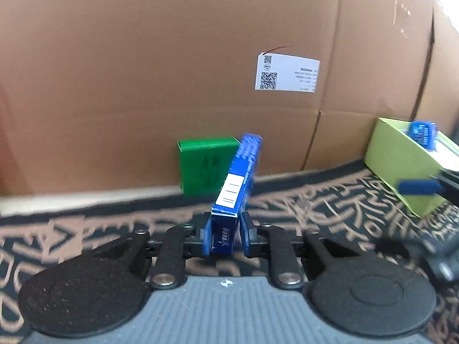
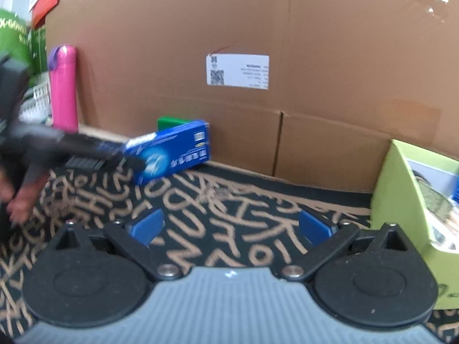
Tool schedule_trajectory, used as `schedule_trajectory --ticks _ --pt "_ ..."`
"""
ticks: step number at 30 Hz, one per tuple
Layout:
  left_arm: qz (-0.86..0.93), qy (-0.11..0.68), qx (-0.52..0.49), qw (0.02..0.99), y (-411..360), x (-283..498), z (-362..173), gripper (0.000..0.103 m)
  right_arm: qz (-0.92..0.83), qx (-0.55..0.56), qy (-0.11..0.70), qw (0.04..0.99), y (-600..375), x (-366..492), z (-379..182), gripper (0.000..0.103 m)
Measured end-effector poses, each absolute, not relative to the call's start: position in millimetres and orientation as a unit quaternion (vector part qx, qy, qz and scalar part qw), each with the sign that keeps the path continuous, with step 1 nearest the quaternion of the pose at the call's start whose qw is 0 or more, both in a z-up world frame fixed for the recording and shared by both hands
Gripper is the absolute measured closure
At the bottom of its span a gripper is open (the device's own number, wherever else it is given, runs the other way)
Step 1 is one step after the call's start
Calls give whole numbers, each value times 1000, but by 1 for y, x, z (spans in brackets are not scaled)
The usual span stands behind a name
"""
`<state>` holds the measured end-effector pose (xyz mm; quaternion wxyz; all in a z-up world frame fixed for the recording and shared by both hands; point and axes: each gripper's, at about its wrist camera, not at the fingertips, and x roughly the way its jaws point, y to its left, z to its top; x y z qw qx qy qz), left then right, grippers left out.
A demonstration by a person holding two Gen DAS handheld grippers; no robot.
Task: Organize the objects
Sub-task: 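Grasp the blue medicine box with the left gripper while the right grasps the green box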
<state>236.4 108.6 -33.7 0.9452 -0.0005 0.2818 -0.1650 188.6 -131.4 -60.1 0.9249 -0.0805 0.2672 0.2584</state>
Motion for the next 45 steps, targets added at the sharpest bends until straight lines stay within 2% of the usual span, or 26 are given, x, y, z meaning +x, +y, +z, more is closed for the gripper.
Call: schedule_trajectory --ticks 10,15,18,20,22,23,25,26,27,29,33,35,37,38,39,44,45 --pt "-166 297 -30 940 149 177 -37 83 248 -14 274 929 -66 239 -58 0" --pt "-160 297 -31 941 158 161 -43 83 257 -30 273 927 -14 264 -60 3" --pt "-152 293 -31 944 162 163 -46 69 250 -19 284 925 3 279 -61 5" --pt "-140 287 -37 947 166 163 -48 53 246 -7 295 923 10 285 -64 6" --pt "-137 287 -49 947 167 167 -49 53 238 -10 302 923 18 291 -68 12" --pt "-138 288 -55 946 168 170 -48 53 233 -10 306 923 21 293 -71 20" --pt "-139 284 -59 947 168 175 -47 46 223 -7 315 922 22 297 -78 44" --pt "-134 280 -59 949 167 178 -46 41 217 -4 317 923 19 297 -80 61" --pt "-129 277 -60 950 167 180 -46 39 217 3 320 922 15 297 -83 68" --pt "-126 275 -65 951 166 187 -45 35 218 18 319 922 3 293 -84 75" --pt "-126 276 -65 951 163 201 -39 32 209 7 310 927 -12 286 -81 75" --pt "-128 274 -61 951 162 206 -37 29 216 0 310 926 -12 284 -79 71" --pt "-137 274 -54 950 162 210 -36 27 231 5 305 924 -10 283 -76 46" --pt "-142 277 -49 949 162 212 -37 25 234 7 302 924 -7 283 -75 25" --pt "-142 281 -44 948 162 213 -39 25 235 6 297 926 -3 283 -74 18" --pt "-126 305 -51 943 161 228 -50 25 235 2 302 924 25 293 -77 17" --pt "-124 307 -51 942 160 230 -52 25 230 4 306 924 30 297 -78 21"
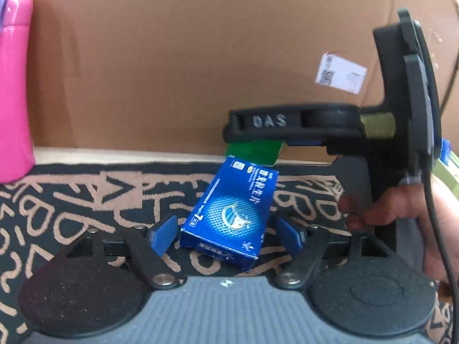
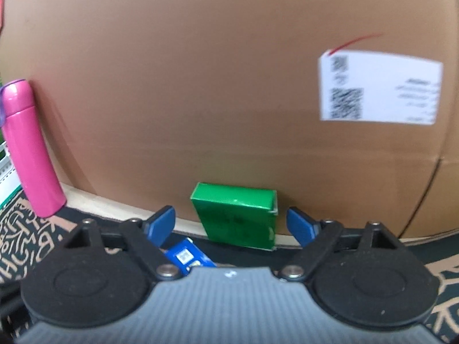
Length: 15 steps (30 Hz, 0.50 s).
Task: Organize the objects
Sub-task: 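Grasp the blue medicine box with the left gripper while the right grasps the green box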
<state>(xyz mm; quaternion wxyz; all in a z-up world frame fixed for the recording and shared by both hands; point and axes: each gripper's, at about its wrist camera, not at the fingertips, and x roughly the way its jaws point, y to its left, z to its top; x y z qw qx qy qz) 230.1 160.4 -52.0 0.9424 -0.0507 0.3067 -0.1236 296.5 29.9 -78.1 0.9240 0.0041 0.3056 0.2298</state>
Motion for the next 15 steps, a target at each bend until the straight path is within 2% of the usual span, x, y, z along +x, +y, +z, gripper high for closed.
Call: schedule_trajectory --ticks 1,2,3,9,10,15 --pt "-122 303 -46 944 160 231 -53 25 221 5 307 925 31 299 -79 24" --pt "-121 301 -39 945 159 232 -54 25 214 16 312 926 29 300 -81 35" --pt "-121 301 -34 945 158 232 -54 25 215 29 313 925 25 300 -82 39" --pt "-121 300 -27 946 152 236 -54 24 211 32 291 933 -5 285 -77 39" --pt "-121 301 -23 946 150 236 -54 32 211 36 289 933 -12 281 -75 39" --pt "-99 306 10 947 137 234 -54 38 228 33 285 930 -46 245 -73 39"
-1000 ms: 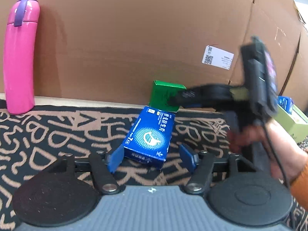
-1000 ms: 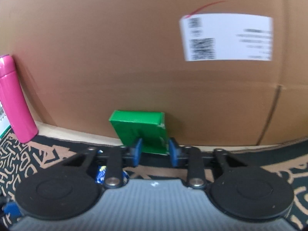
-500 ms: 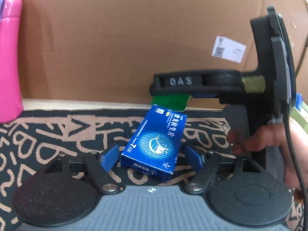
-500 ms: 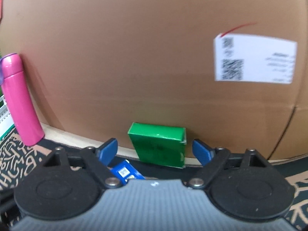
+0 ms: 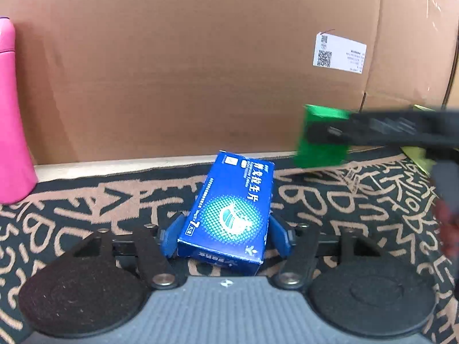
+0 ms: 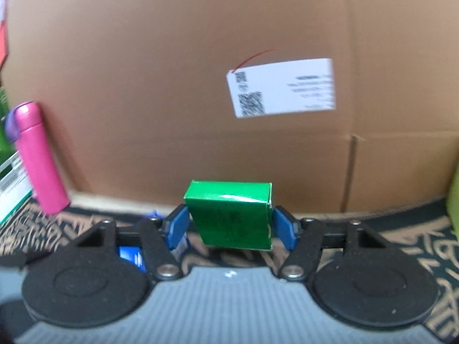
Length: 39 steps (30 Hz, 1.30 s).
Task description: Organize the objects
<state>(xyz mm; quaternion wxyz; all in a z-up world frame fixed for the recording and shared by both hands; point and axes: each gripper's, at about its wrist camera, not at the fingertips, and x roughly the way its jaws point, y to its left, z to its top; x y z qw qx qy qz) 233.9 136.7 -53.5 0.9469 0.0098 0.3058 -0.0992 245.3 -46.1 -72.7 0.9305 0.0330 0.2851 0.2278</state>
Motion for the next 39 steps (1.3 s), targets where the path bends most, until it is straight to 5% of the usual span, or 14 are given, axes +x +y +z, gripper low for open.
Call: schedule_trajectory --ticks 13,17,21,27,29,33,39 --pt "-179 326 26 928 82 139 -53 39 219 -46 316 922 -167 96 -77 38" --pt "-194 326 65 923 60 111 -54 38 201 -42 347 915 -205 66 -78 29" --pt "-184 338 70 920 49 112 -50 29 205 -27 335 919 -206 66 -72 23" --pt "-159 343 67 923 37 131 -52 28 232 -18 338 912 -182 88 -76 23" --pt "-162 342 68 923 36 134 -51 42 233 -17 343 910 -174 95 -80 23" --pt "-163 342 67 923 34 141 -50 42 225 -24 354 907 -159 105 -87 24" --pt "-150 334 58 929 35 145 -54 32 216 -49 343 913 -150 105 -97 30"
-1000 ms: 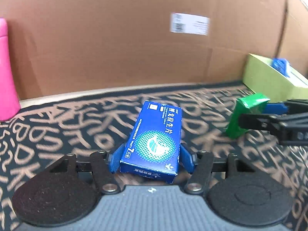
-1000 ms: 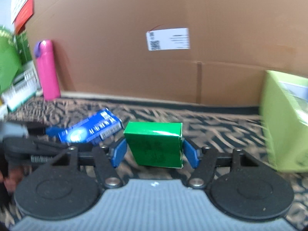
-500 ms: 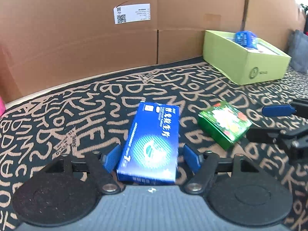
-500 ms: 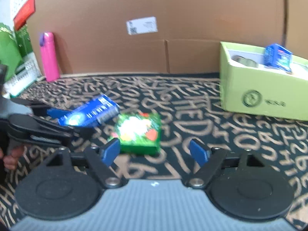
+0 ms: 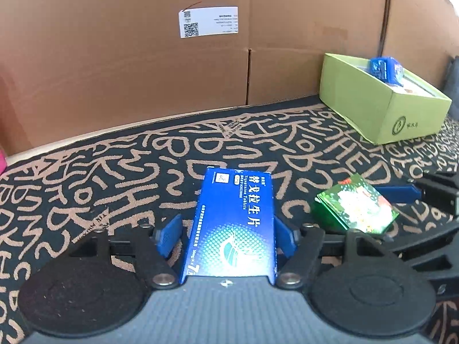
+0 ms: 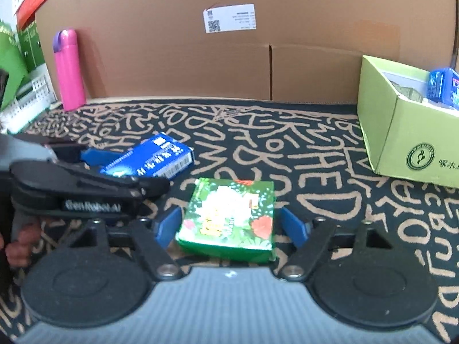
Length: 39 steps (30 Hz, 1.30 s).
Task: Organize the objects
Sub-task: 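Carry the blue medicine box and tea box into the lime-green box and release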
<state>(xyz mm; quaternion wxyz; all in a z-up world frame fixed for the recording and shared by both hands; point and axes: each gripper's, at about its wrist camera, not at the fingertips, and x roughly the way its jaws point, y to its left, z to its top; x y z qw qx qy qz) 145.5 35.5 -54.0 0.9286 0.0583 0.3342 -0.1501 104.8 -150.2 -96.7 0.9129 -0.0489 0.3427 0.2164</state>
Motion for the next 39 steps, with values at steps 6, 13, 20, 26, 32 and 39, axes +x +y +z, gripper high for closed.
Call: schedule_trajectory --ticks 6,13,20,26,32,39 --pt "-150 343 53 926 34 141 -49 44 224 -56 334 914 -160 98 -94 41" --pt "-196 335 14 921 9 131 -16 44 203 -14 295 933 -215 82 -67 42" --pt "-267 274 14 924 -69 139 46 44 138 -12 229 964 -293 86 -21 42" --pt "-297 245 11 923 -147 169 75 44 78 -17 183 980 -349 119 1 42" --pt "-268 242 16 932 -200 214 69 44 51 -12 178 983 -380 171 -1 42" --pt "-253 250 14 934 -219 245 50 20 65 -5 199 978 -381 217 -26 18"
